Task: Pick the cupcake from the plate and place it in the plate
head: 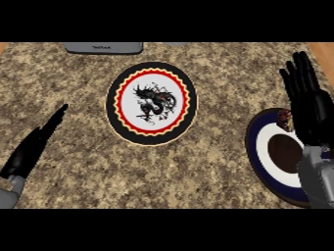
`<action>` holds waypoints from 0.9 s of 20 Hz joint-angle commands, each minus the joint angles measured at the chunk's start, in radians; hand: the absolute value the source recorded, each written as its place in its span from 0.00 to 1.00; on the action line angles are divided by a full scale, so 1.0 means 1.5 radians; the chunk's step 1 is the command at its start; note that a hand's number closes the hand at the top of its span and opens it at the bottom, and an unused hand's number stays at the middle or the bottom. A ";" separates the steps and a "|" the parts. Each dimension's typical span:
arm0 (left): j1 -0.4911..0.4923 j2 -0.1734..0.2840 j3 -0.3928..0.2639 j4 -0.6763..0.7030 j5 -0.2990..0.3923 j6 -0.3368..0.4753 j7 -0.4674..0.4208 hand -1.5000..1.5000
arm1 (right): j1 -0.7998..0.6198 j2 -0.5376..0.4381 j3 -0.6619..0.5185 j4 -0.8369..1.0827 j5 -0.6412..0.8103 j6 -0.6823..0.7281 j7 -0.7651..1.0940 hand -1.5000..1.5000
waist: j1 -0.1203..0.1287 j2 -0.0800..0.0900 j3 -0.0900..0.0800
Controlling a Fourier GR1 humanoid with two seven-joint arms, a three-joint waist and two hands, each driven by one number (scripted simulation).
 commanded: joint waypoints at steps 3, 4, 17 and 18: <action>0.000 -0.057 0.055 0.018 0.059 0.020 -0.066 0.50 | 0.022 0.028 -0.074 -0.039 -0.155 0.119 -0.129 1.00 | 0.002 -0.004 0.034; 0.024 -0.075 0.058 -0.022 0.071 0.037 -0.077 0.50 | 0.015 0.030 -0.099 -0.057 -0.202 0.146 -0.141 1.00 | 0.013 -0.011 0.036; 0.052 -0.143 0.093 0.008 0.119 0.008 -0.178 0.50 | 0.091 0.141 -0.276 0.237 -0.170 0.239 -0.683 0.00 | 0.019 -0.003 0.034; 0.078 -0.132 0.104 0.004 0.127 -0.005 -0.181 0.50 | 0.135 0.143 -0.276 0.211 -0.160 0.232 -0.687 0.00 | 0.015 -0.005 0.033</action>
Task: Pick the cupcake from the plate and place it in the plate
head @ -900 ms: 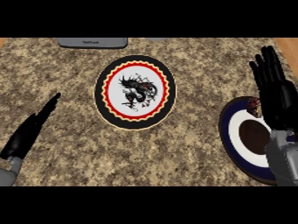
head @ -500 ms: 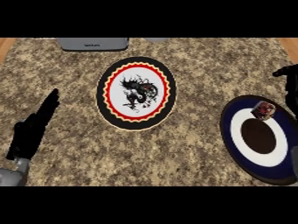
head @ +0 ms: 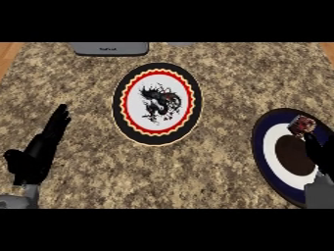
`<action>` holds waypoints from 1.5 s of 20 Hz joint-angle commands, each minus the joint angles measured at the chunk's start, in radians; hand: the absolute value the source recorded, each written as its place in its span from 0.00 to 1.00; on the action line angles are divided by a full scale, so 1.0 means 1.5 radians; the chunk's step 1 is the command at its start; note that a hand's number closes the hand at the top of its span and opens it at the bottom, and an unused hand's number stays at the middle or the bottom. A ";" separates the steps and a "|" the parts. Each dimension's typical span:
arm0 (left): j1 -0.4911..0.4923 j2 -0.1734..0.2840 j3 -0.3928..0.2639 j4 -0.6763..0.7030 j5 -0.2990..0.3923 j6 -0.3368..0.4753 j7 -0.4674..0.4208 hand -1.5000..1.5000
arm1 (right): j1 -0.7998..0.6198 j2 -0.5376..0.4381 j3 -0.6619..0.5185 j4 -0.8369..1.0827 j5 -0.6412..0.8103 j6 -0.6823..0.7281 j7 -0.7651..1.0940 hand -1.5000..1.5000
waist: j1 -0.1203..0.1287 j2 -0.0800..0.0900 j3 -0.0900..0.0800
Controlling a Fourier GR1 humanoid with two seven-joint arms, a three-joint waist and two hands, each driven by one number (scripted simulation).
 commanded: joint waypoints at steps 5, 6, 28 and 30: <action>-0.024 -0.015 0.026 0.045 -0.011 -0.023 -0.019 0.50 | 0.063 -0.029 -0.076 0.203 -0.002 0.099 -0.187 0.00 | -0.004 -0.002 -0.001; -0.001 -0.010 0.028 0.009 -0.006 -0.027 -0.008 0.50 | 0.044 -0.047 -0.071 0.220 0.032 0.060 -0.182 0.00 | 0.000 -0.003 -0.001; -0.067 -0.039 0.089 0.079 -0.037 -0.073 0.002 0.50 | 0.013 -0.240 0.029 0.357 0.261 0.011 0.040 0.00 | -0.003 -0.003 -0.001; -0.013 -0.074 0.057 0.052 -0.073 -0.039 -0.025 0.50 | -0.002 -0.238 0.057 0.309 0.289 -0.032 0.118 0.00 | -0.001 -0.004 -0.001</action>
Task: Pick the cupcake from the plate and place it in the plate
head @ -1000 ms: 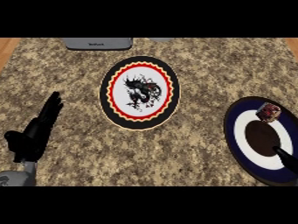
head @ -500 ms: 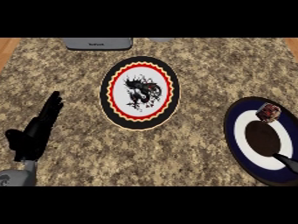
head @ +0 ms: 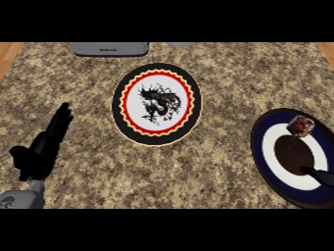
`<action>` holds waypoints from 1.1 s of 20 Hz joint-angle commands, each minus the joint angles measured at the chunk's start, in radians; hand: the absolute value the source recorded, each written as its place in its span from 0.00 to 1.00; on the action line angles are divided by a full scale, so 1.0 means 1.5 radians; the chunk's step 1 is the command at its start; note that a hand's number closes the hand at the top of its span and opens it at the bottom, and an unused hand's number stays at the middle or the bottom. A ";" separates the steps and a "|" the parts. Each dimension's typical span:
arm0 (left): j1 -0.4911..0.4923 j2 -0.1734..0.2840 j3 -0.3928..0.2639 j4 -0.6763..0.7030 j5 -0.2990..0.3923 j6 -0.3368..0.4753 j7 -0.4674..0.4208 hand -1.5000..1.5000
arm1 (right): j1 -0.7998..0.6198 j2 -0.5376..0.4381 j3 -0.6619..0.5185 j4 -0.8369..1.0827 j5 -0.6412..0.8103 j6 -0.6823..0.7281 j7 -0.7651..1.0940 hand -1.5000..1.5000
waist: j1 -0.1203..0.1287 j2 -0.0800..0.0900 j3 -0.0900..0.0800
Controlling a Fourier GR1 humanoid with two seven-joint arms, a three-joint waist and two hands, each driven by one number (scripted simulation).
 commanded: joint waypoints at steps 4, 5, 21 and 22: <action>-0.007 -0.009 0.037 0.085 -0.017 -0.035 -0.075 0.50 | -0.084 -0.033 0.028 0.067 0.057 -0.018 0.059 0.00 | 0.002 0.001 0.000; 0.011 0.003 0.044 0.022 -0.003 -0.049 -0.021 0.50 | -0.109 -0.023 0.027 0.113 0.066 -0.023 0.028 0.00 | 0.004 0.000 0.000; -0.009 -0.040 0.081 -0.018 -0.058 -0.059 0.032 0.50 | -0.245 -0.013 0.025 0.321 0.113 -0.084 -0.014 0.00 | 0.004 0.001 0.000; -0.023 -0.052 0.082 0.030 -0.069 -0.064 0.004 0.50 | -0.218 -0.003 0.032 0.320 0.119 -0.085 -0.056 0.00 | 0.002 0.001 0.000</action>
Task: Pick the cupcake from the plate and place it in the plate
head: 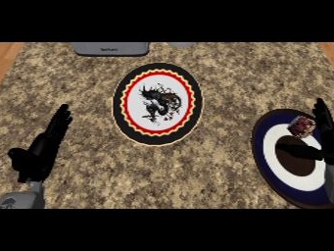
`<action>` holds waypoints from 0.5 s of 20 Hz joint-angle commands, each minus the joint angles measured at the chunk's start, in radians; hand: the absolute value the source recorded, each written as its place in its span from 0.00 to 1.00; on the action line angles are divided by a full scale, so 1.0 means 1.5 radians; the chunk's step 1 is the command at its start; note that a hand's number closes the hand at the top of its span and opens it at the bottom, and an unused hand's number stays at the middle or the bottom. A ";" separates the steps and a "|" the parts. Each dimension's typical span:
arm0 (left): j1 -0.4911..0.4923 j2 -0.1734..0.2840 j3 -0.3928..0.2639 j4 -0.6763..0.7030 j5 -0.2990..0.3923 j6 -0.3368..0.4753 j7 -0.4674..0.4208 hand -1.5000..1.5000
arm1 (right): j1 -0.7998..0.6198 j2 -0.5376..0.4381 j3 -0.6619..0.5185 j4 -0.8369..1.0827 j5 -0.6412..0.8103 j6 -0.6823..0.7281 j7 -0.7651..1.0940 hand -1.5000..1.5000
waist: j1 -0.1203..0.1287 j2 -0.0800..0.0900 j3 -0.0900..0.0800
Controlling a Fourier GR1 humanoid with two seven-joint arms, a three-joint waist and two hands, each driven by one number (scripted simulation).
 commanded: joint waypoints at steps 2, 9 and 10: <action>-0.018 -0.021 -0.008 -0.013 -0.012 0.003 0.017 0.50 | -0.059 0.000 0.021 0.073 0.035 0.005 -0.048 1.00 | 0.005 0.002 0.001; 0.007 -0.015 0.024 0.002 -0.027 -0.025 -0.014 0.50 | -0.085 -0.004 0.013 0.085 0.028 0.008 -0.075 1.00 | 0.001 0.000 0.000; -0.012 -0.009 0.032 0.030 -0.019 -0.031 -0.006 0.50 | -0.086 0.000 0.000 0.150 0.033 -0.008 -0.143 1.00 | 0.004 0.002 0.001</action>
